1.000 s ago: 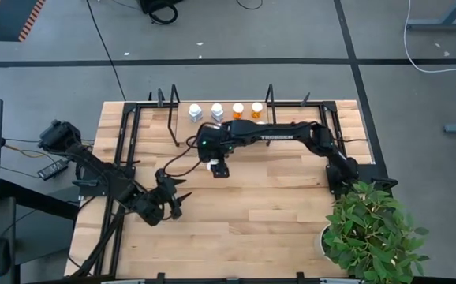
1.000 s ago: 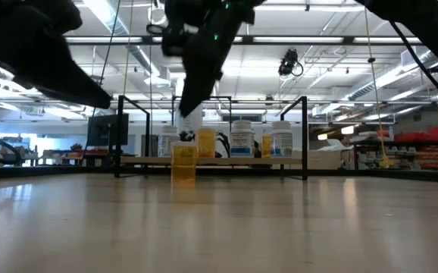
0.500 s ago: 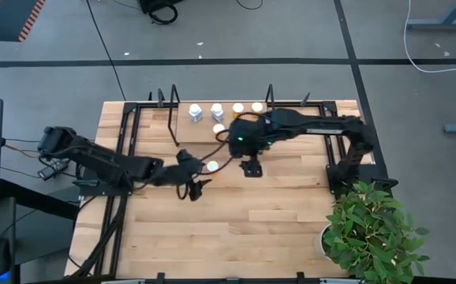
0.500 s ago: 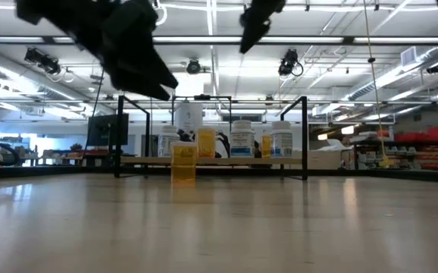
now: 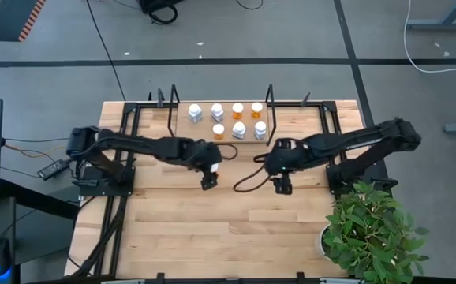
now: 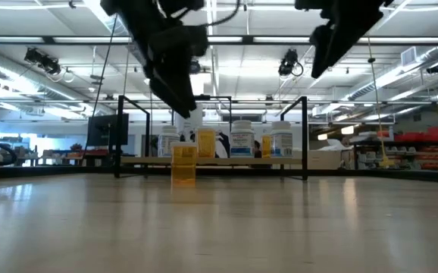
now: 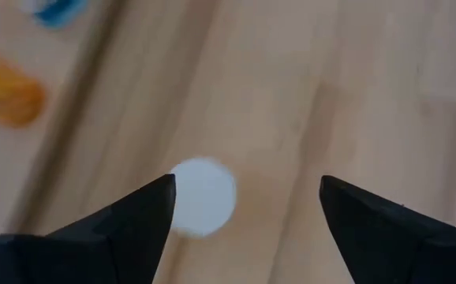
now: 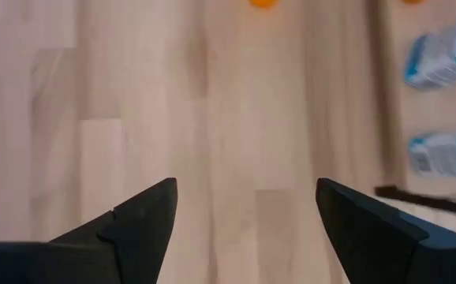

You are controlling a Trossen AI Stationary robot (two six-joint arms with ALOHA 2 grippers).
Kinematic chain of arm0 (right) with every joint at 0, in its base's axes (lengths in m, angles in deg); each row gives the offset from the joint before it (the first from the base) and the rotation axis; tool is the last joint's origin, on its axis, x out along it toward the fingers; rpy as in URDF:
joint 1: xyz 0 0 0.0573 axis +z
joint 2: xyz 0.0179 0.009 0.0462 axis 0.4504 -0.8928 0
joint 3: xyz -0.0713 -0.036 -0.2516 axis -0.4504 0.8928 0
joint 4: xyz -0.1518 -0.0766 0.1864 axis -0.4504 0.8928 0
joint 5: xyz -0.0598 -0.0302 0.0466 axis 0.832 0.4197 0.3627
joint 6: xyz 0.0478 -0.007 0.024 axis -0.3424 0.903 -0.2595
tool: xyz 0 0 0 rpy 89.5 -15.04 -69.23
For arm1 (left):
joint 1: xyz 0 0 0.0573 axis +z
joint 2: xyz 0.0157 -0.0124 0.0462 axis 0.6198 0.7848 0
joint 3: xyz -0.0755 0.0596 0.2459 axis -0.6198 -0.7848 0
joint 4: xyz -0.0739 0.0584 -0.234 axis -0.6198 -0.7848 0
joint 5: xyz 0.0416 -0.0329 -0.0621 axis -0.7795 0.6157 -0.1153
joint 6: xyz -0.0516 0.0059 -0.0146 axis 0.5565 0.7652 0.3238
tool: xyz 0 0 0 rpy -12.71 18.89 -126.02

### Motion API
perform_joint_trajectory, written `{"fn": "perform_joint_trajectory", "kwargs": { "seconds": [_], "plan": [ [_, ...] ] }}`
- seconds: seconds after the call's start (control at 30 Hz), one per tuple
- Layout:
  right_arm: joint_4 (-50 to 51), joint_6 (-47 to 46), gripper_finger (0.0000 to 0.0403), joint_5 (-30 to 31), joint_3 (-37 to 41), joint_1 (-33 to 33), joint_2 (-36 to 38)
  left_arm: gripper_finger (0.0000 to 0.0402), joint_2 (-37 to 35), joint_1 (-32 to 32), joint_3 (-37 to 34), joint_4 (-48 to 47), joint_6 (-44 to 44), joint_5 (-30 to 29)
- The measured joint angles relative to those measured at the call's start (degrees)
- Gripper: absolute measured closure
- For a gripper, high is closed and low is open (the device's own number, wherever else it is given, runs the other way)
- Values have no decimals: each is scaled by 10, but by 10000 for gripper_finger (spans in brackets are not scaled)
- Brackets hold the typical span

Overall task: Pick and place medicine bottles onto shelf by color
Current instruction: Put the orange pill bottle on the shelf

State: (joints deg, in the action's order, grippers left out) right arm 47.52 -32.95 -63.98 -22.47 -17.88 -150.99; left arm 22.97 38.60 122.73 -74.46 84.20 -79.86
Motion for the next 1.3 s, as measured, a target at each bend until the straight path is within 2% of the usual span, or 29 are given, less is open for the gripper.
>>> {"fn": "perform_joint_trajectory", "kwargs": {
  "seconds": [0.13, 0.23, 0.33, 0.43, 0.6, 1.0, 1.3],
  "plan": [
    [-73, -18, 94, 59, 66, 19, 55, 71, 44, 16, 44, -29, -13, 62],
    [-127, -4, 94, 87, 108, 36, 94, 65, 69, 22, 68, -87, -36, 51],
    [-158, 18, 94, 108, 137, 46, 128, 61, 82, 25, 81, -107, -55, 39],
    [-155, 26, 94, 114, 148, 47, 161, 60, 83, 28, 81, -110, -72, 15],
    [-146, 7, 94, 115, 150, 50, 201, 60, 83, 34, 80, -114, -73, 12],
    [-144, 8, 94, 127, 150, 53, 205, 60, 142, 33, 80, -97, -93, 6],
    [-141, 10, 94, 127, 150, 53, 205, 61, 146, 33, 80, -75, -97, -5]
  ]
}}
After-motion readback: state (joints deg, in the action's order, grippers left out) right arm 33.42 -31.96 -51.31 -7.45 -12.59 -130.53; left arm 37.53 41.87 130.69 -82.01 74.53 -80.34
